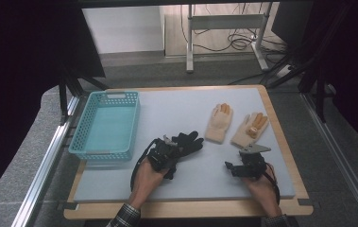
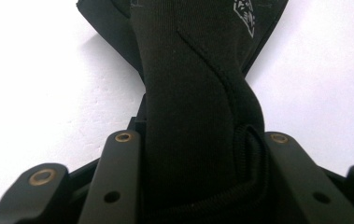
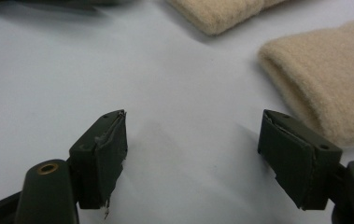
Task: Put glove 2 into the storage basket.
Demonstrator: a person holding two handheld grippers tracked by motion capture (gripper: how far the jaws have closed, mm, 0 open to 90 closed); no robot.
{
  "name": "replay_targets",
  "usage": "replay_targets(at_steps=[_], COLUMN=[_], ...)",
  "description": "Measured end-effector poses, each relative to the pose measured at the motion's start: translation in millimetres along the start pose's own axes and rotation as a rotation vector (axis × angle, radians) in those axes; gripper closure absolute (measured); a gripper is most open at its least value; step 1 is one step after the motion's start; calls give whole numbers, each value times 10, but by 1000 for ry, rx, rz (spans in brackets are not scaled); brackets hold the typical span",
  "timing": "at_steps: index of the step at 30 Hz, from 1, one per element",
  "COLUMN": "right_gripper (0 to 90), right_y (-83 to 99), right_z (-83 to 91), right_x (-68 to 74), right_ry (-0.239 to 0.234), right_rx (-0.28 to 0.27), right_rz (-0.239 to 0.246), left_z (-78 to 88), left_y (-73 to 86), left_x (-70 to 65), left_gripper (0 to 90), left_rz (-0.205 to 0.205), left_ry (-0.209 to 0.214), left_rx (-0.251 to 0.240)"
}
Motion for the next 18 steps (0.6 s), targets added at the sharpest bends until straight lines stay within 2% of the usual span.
replay_targets(at_steps=[9,18], right_gripper=[231,231], right_y=[1,0], right_z=[1,0], right_x=[0,1], right_ry=[-1,-1], right_rx=[0,0], right_rz=[1,-1], left_z=[213,486], left_y=[-158,-353], left_x=[122,348], left_gripper=[650,646], left_rz=[7,14], left_ry=[-10,-40], left_rx=[-28,-58])
Point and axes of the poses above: each handheld gripper's, and its own axes: z roughly backward along the jaws, y roughly out of its underside, x roughly to its left, the point moved 10 cm from there along -z, roughly forward along the jaws, and after that the axes turned 1 degree about y, right-handed, at the moved point
